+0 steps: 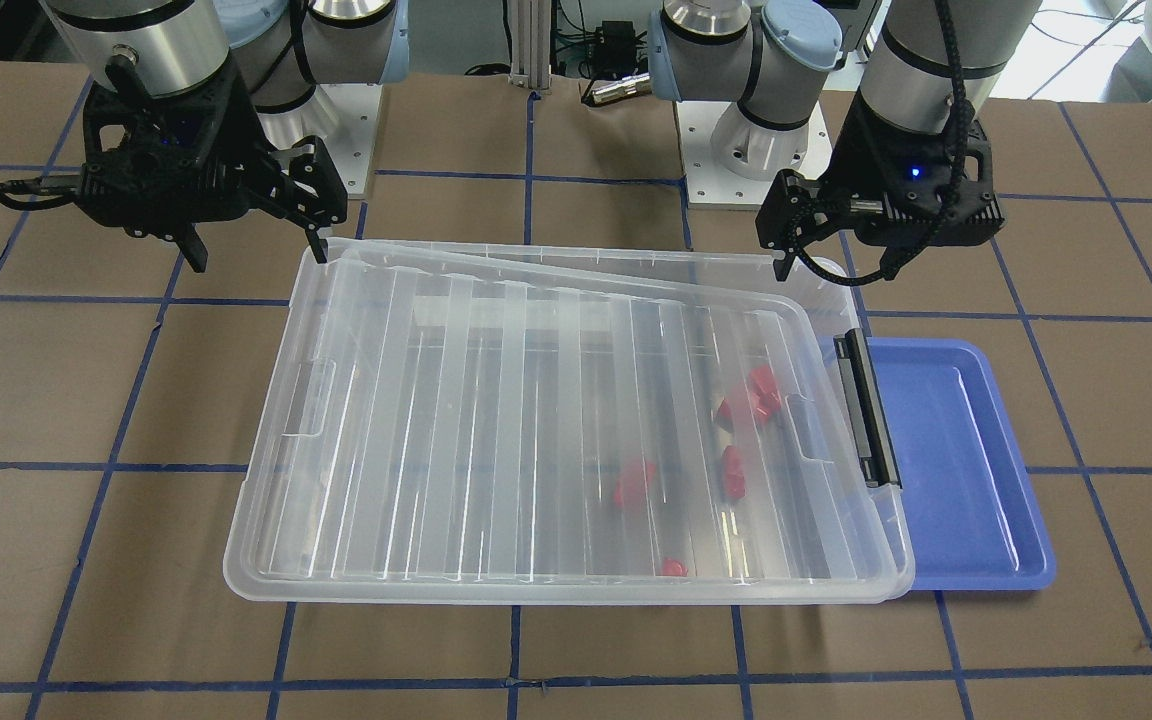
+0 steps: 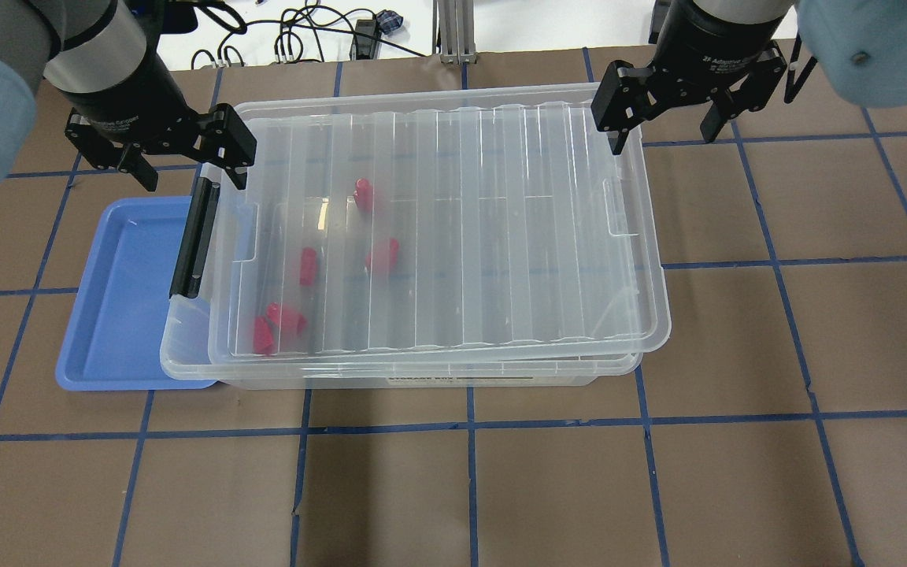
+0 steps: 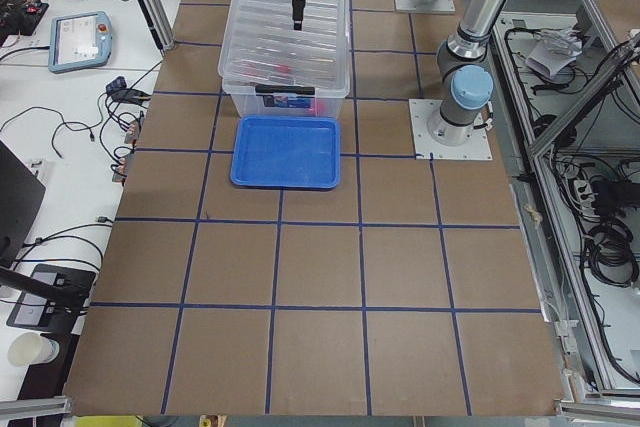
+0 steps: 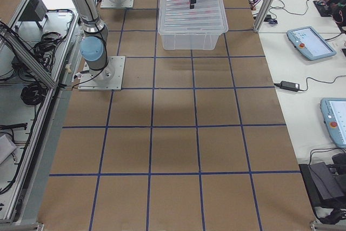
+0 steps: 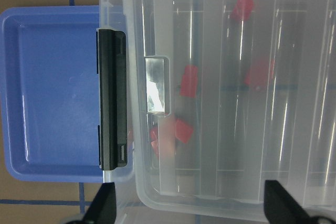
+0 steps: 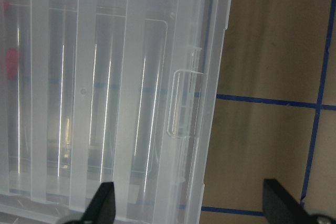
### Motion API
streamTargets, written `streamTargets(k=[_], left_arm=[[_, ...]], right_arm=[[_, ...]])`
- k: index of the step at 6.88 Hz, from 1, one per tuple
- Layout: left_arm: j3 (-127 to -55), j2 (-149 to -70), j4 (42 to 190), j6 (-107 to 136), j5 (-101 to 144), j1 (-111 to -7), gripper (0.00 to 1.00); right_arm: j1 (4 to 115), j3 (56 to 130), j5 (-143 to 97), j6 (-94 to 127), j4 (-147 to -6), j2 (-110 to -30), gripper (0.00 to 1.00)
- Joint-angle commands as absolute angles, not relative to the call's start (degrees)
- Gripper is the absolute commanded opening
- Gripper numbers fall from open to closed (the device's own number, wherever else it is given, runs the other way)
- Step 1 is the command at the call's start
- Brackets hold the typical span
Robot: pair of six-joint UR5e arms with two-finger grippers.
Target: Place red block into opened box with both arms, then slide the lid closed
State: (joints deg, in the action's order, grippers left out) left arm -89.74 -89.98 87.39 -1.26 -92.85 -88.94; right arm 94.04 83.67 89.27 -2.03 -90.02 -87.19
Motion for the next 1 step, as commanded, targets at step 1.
streamTargets(k=[1], left_arm=[[-89.7, -89.5, 87.5, -1.2, -92.8, -88.9, 1.0]], right_arm=[[94.0, 83.7, 89.2, -2.0, -89.8, -87.2, 1.0]])
